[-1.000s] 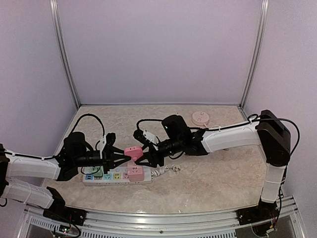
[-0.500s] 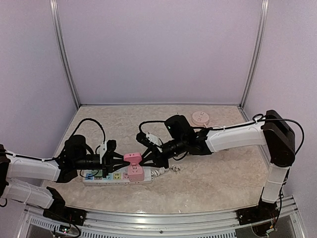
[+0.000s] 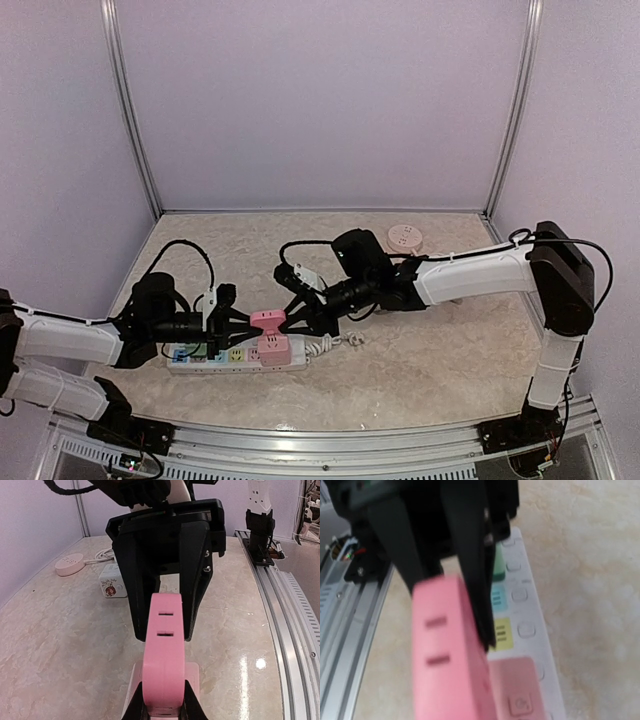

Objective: Insert the plug

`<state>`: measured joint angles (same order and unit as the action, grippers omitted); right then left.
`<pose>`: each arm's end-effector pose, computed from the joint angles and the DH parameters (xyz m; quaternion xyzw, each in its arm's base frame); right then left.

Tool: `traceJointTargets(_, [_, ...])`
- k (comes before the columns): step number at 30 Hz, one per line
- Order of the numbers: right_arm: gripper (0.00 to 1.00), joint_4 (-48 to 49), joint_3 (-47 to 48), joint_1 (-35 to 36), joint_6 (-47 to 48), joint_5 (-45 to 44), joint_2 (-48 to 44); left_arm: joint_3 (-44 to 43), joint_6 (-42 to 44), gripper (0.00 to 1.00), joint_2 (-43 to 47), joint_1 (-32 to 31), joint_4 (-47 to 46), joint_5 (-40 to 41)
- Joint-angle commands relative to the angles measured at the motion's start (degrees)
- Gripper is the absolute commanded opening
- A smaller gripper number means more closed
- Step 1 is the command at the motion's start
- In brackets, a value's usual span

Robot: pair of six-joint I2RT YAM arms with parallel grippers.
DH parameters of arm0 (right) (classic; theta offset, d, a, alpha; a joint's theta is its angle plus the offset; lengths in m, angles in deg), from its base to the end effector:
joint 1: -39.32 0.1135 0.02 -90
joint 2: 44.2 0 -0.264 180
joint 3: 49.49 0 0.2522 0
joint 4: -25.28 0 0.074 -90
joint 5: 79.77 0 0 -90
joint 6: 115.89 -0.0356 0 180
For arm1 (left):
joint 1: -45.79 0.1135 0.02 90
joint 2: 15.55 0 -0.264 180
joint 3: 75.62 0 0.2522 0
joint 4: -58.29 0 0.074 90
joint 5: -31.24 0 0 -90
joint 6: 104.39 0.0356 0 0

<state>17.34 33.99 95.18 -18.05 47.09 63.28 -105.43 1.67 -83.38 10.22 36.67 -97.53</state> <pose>0.2162 0.3568 0.2085 -0.5681 0.6237 0.4398 0.3081 0.1633 -0.1442 0.1739 0.5079 0.5934 -0.3577 0.5119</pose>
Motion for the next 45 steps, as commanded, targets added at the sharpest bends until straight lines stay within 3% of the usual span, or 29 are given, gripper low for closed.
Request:
traceJointTargets(1, [0.29, 1.9, 1.5, 0.4, -0.7, 0.6, -0.5, 0.6, 1.7, 0.00, -0.6, -0.1, 0.5, -1.1])
traceJointTargets(8, [0.00, 1.4, 1.7, 0.5, -0.6, 0.9, -0.2, 0.7, 0.6, 0.00, -0.4, -0.3, -0.8, -1.0])
traceJointTargets(45, [0.00, 0.0, 1.0, 1.6, 2.9, -7.0, -1.2, -0.3, 7.0, 0.00, -4.5, -1.0, -6.5, 1.5])
